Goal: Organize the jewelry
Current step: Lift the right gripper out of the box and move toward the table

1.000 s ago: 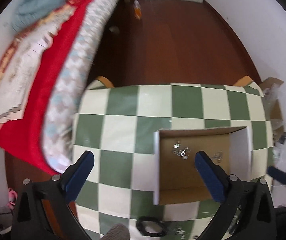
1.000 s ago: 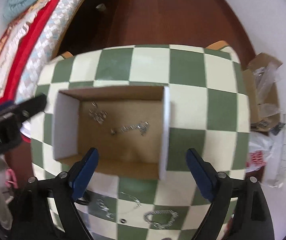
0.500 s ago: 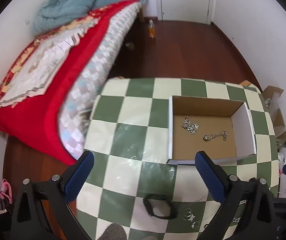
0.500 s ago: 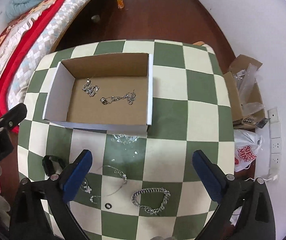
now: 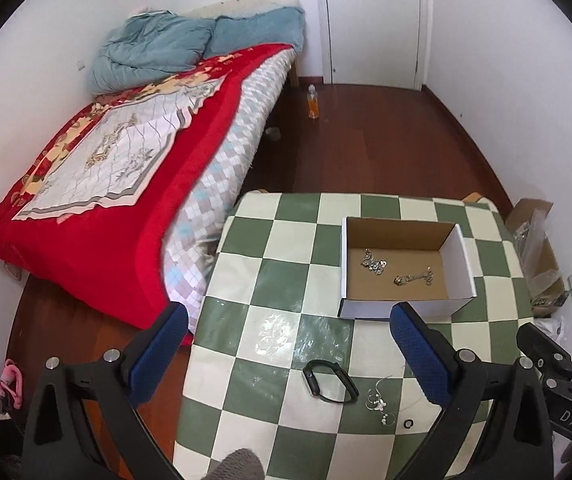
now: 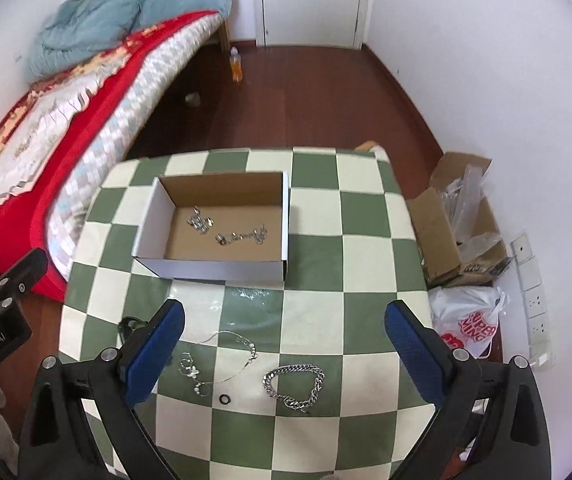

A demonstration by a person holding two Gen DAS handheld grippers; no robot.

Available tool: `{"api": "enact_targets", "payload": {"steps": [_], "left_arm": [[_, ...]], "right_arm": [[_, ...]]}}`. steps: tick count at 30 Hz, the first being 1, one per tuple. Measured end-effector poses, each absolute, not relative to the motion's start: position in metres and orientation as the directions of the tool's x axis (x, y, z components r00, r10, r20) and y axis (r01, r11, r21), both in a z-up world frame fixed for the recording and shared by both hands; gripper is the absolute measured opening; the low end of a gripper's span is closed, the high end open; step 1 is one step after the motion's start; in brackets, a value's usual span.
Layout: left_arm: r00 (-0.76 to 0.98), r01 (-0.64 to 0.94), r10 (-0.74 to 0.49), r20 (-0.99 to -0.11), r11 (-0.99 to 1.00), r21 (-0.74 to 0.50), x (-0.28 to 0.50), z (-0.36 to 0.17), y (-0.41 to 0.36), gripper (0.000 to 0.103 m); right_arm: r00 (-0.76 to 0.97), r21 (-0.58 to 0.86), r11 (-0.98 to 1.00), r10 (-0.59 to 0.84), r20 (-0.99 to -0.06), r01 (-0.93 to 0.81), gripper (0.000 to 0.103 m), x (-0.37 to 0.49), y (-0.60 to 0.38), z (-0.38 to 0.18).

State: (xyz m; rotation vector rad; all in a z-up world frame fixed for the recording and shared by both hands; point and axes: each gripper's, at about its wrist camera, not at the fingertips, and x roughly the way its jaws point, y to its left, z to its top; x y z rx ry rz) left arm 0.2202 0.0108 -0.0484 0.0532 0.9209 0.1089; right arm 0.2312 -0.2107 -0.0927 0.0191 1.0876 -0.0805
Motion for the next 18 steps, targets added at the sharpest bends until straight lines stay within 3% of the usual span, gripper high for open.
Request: {"api": "enact_targets", "payload": {"steps": [4, 9, 18], "left_arm": [[0.61, -0.087, 0.118, -0.783, 0.993, 0.081, 0.205, -0.042, 0.017, 0.103], [0.551, -0.109, 0.14, -0.823, 0.989, 0.095, 0.196, -0.073, 0.026, 0.103], [0.306, -0.139, 0.134, -0.943, 0.986, 0.094, 0.204, -0.185, 0.039, 0.103]], "right_arm": [[0.489, 0.005, 0.997, -0.031, -0.872, 0.072, 0.101, 0.218, -0.209, -0.076], [0.458, 0.03, 0.996, -0.013, -0.889, 0.086, 0.101, 0.201, -0.218, -0.085], [0.223, 0.002, 0.988, -0.033, -0.974, 0.153, 0.1, 0.189, -0.252, -0.207]]}}
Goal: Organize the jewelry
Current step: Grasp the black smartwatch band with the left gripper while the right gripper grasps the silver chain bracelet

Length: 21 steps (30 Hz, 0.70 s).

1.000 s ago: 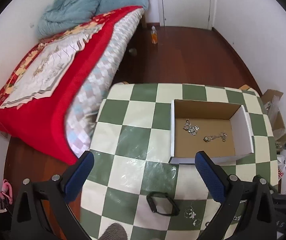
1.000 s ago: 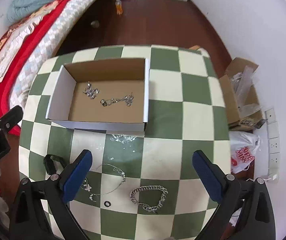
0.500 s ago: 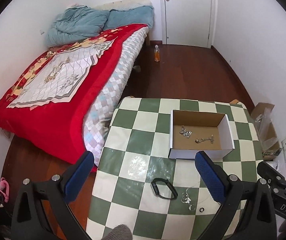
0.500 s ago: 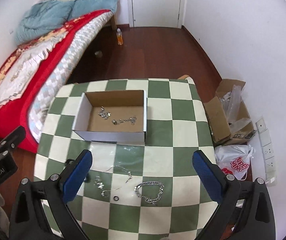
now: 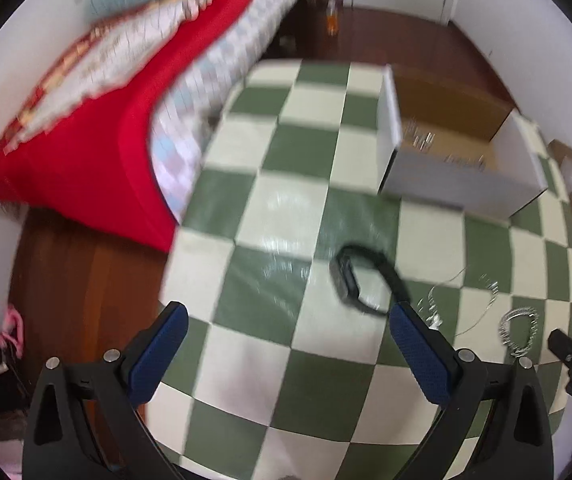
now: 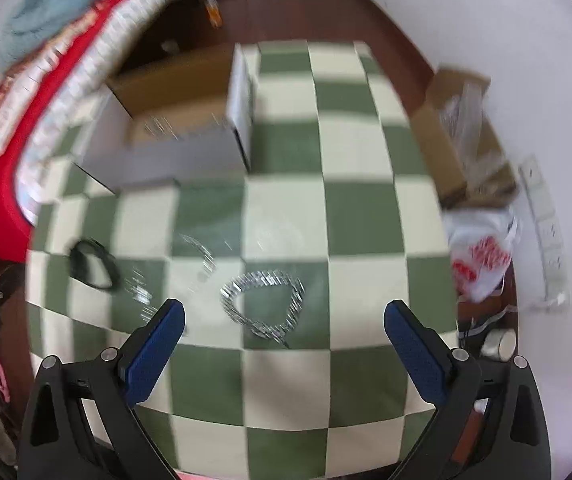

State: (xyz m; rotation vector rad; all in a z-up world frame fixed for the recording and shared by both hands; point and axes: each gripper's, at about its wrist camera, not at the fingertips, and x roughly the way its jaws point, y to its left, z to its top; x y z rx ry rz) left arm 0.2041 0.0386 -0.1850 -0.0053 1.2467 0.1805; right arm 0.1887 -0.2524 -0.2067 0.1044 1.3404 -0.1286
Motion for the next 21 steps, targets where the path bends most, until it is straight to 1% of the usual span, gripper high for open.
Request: {"api": "enact_targets", "payload": {"steps": [2, 4, 5, 6, 7, 9, 11, 13, 14, 15, 16, 17, 18, 20, 21], "left_arm": [[0.268, -0.168, 0.086, -0.959, 0.985, 0.042, 0.206, -0.198, 0.044, 0.102], [0.215, -0.229, -0.009, -0.977, 0.972, -0.059, 0.209, -0.214, 0.054, 0.102], [0.202, -0.25, -0.037, -0.979, 0.964, -0.088, 0.21, -0.218, 0.056, 0.102], [0.189, -0.285, -0.081, -0.979, 0.949, -0.134, 0.212, -0.222, 0.06, 0.102], [0.179, -0.322, -0.134, -0.975, 0.928, -0.187, 0.214, -0.227, 0.062, 0.102], [0.171, -0.375, -0.218, -0.961, 0.888, -0.268, 0.22, -0.233, 0.062, 0.102], [0.174, -0.396, -0.244, -0.954, 0.87, -0.294, 0.227, -0.236, 0.058, 0.102], [0.155, -0.407, -0.233, -0.96, 0.87, -0.277, 0.236, -0.241, 0.049, 0.101], [0.149, -0.41, -0.221, -0.964, 0.873, -0.264, 0.239, -0.244, 0.045, 0.1], [0.132, -0.41, -0.197, -0.971, 0.882, -0.235, 0.243, -0.248, 0.04, 0.099], [0.125, -0.408, -0.184, -0.975, 0.886, -0.219, 0.246, -0.251, 0.037, 0.094], [0.119, -0.407, -0.163, -0.98, 0.892, -0.197, 0.248, -0.253, 0.034, 0.087], [0.113, -0.404, -0.136, -0.984, 0.899, -0.17, 0.249, -0.255, 0.032, 0.083], [0.116, -0.379, -0.087, -0.989, 0.917, -0.125, 0.25, -0.257, 0.026, 0.072], [0.133, -0.346, -0.05, -0.99, 0.934, -0.094, 0.249, -0.255, 0.022, 0.068]], "right_arm": [[0.171, -0.006, 0.984, -0.037, -0.985, 0.179, 0.095, 0.189, -0.259, -0.233], [0.12, -0.008, 0.978, -0.033, -0.992, 0.21, 0.089, 0.188, -0.265, -0.257], [0.106, -0.006, 0.976, -0.03, -0.994, 0.219, 0.087, 0.189, -0.266, -0.265], [0.092, -0.001, 0.973, -0.023, -0.996, 0.232, 0.081, 0.188, -0.267, -0.272], [0.083, 0.012, 0.967, -0.01, -0.996, 0.255, 0.078, 0.187, -0.27, -0.279], [0.108, -0.004, 0.964, -0.034, -0.994, 0.267, 0.075, 0.186, -0.268, -0.28], [0.125, -0.007, 0.961, -0.043, -0.991, 0.278, 0.067, 0.186, -0.264, -0.278], [0.14, -0.033, 0.959, -0.075, -0.987, 0.282, 0.05, 0.187, -0.26, -0.276], [0.149, -0.033, 0.959, -0.078, -0.986, 0.283, 0.044, 0.187, -0.258, -0.275], [0.155, -0.032, 0.958, -0.079, -0.985, 0.286, 0.035, 0.187, -0.256, -0.273], [0.155, -0.033, 0.956, -0.081, -0.985, 0.29, 0.025, 0.188, -0.255, -0.272], [0.153, -0.028, 0.955, -0.077, -0.985, 0.296, 0.019, 0.187, -0.255, -0.272], [0.151, -0.023, 0.952, -0.072, -0.986, 0.305, 0.01, 0.188, -0.255, -0.271], [0.149, -0.016, 0.95, -0.065, -0.987, 0.312, 0.007, 0.188, -0.257, -0.271], [0.15, -0.004, 0.949, -0.054, -0.987, 0.315, 0.007, 0.189, -0.257, -0.271]]}}
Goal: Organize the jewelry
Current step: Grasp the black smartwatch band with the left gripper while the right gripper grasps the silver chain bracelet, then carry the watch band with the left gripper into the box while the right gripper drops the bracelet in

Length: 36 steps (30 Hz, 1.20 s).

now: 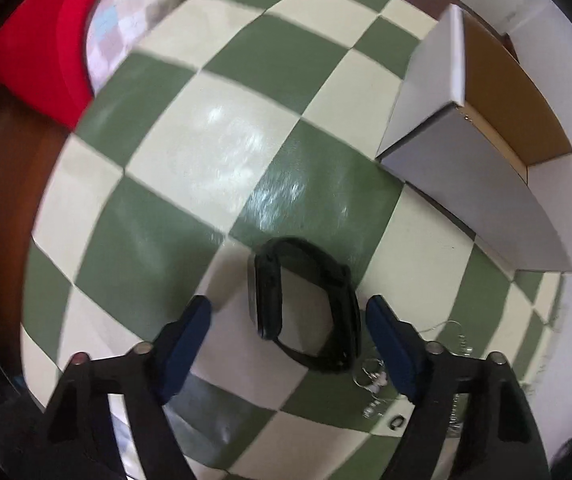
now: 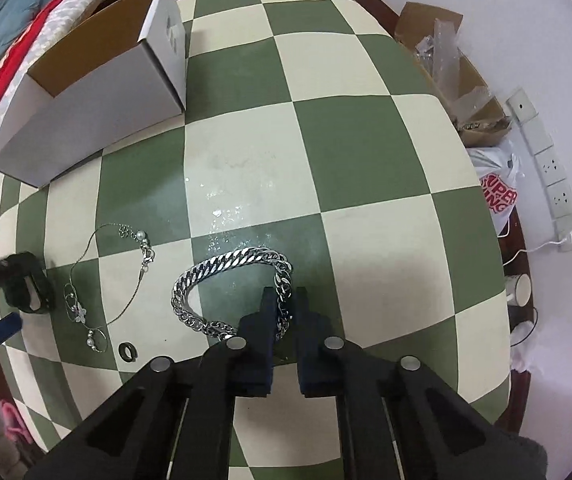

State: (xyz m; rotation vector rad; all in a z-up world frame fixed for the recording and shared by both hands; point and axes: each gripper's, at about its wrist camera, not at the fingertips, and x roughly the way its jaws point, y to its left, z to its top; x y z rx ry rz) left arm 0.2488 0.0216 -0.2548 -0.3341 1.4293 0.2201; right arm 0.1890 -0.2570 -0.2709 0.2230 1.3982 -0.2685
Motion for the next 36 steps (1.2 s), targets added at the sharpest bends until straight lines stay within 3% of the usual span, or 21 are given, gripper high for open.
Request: {"api": "enact_targets", "payload": {"steps": [1, 4, 11, 16, 19, 24, 26, 28, 36], "left_arm": [[0.147, -0.316, -0.027, -0.989, 0.946, -0.073, 0.247, -0.253, 0.018, 0.053], [0.177, -0.213, 0.008, -0.984, 0.977, -0.03, 0.24, -0.251, 0.008, 0.047], [0.213, 0.03, 0.099, -0.972, 0.994, 0.108, 0.178, -0.25, -0.007, 0.046], [0.216, 0.037, 0.091, -0.972, 0.994, 0.101, 0.158, -0.247, -0.016, 0.046], [0.224, 0.035, 0.095, -0.97, 0.994, 0.106, 0.158, -0.246, -0.016, 0.046], [0.227, 0.025, 0.09, -0.97, 0.995, 0.098, 0.164, -0.245, -0.015, 0.046], [0.228, 0.023, 0.09, -0.97, 0.995, 0.097, 0.165, -0.245, -0.015, 0.046], [0.228, 0.025, 0.094, -0.969, 0.994, 0.102, 0.165, -0.245, -0.016, 0.046], [0.248, 0.06, 0.077, -0.966, 0.994, 0.094, 0.161, -0.234, -0.026, 0.045]], "right_arm": [[0.151, 0.006, 0.95, -0.043, -0.988, 0.313, 0.006, 0.189, -0.257, -0.271], [0.148, 0.043, 0.952, -0.002, -0.989, 0.303, 0.005, 0.19, -0.263, -0.272], [0.1, 0.152, 0.94, 0.127, -0.987, 0.307, 0.004, 0.168, -0.279, -0.273], [0.092, 0.136, 0.945, 0.113, -0.989, 0.296, 0.007, 0.155, -0.276, -0.272], [0.103, 0.144, 0.945, 0.118, -0.988, 0.295, 0.022, 0.156, -0.269, -0.271], [0.096, 0.048, 0.964, 0.024, -0.995, 0.263, 0.022, 0.158, -0.251, -0.269], [0.097, 0.003, 0.971, -0.02, -0.995, 0.238, 0.021, 0.159, -0.24, -0.267], [0.104, -0.042, 0.976, -0.066, -0.992, 0.215, 0.007, 0.159, -0.23, -0.265], [0.149, 0.026, 0.976, -0.007, -0.989, 0.215, 0.004, 0.152, -0.229, -0.255]]}}
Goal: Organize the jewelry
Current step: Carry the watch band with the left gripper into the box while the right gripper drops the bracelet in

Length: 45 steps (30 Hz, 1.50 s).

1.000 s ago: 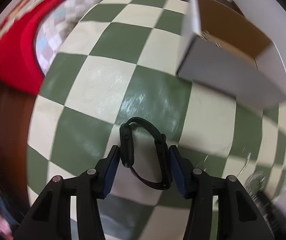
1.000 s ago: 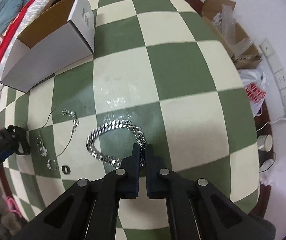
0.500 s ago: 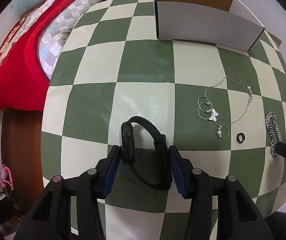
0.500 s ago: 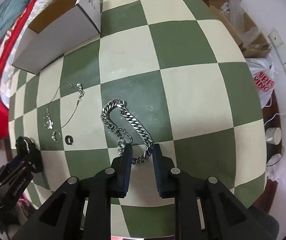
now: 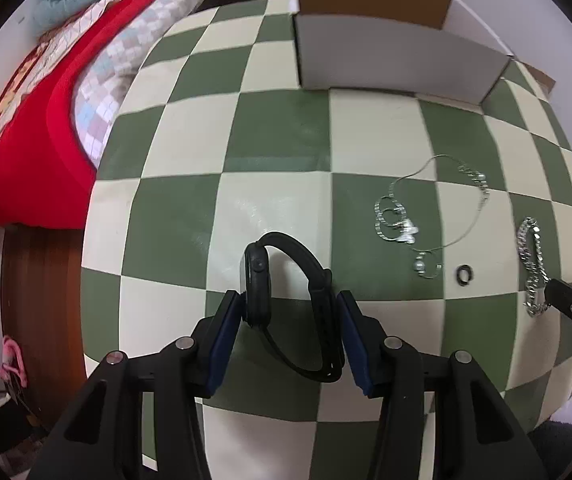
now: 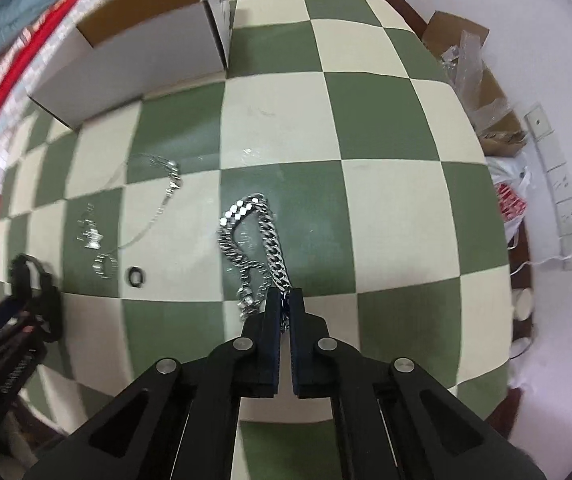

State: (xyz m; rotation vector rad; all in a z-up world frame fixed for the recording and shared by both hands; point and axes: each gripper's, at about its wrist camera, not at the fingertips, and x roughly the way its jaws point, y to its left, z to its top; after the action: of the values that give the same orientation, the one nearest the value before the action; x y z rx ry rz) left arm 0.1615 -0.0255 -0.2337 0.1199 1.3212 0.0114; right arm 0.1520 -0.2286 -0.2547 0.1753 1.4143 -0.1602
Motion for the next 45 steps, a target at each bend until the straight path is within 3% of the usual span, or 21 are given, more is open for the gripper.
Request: {"api": "enact_targets", "payload": {"steps": [8, 18, 30, 37, 45], "left_arm": [[0.298, 0.09, -0.004, -0.955, 0.996, 0.024, 0.159, -0.196, -0.041, 0.045], [0.385, 0.153, -0.124, -0.915, 0.986, -0.07, 0.188, -0.122, -0.047, 0.045], [0.474, 0.217, -0.077, -0.877, 0.976, 0.031, 0.294, -0.062, -0.039, 0.045], [0.405, 0.217, -0.022, -0.914, 0.973, 0.073, 0.354, -0.093, -0.034, 0.045], [0.218, 0.166, -0.059, -0.974, 0.986, -0.023, 0.394, -0.16, -0.023, 0.046]], "right_arm": [[0.253, 0.255, 0.933, 0.19, -0.949, 0.253, 0.004, 0.141, -0.237, -0.211], [0.361, 0.339, 0.925, 0.261, -0.895, 0.172, 0.003, 0.167, -0.248, -0.142], [0.491, 0.356, 0.931, 0.275, -0.827, 0.078, 0.003, 0.249, -0.241, -0.054], [0.47, 0.322, 0.944, 0.25, -0.847, 0.078, 0.003, 0.322, -0.235, -0.059], [0.361, 0.267, 0.957, 0.212, -0.908, 0.11, 0.003, 0.393, -0.233, -0.128]]}}
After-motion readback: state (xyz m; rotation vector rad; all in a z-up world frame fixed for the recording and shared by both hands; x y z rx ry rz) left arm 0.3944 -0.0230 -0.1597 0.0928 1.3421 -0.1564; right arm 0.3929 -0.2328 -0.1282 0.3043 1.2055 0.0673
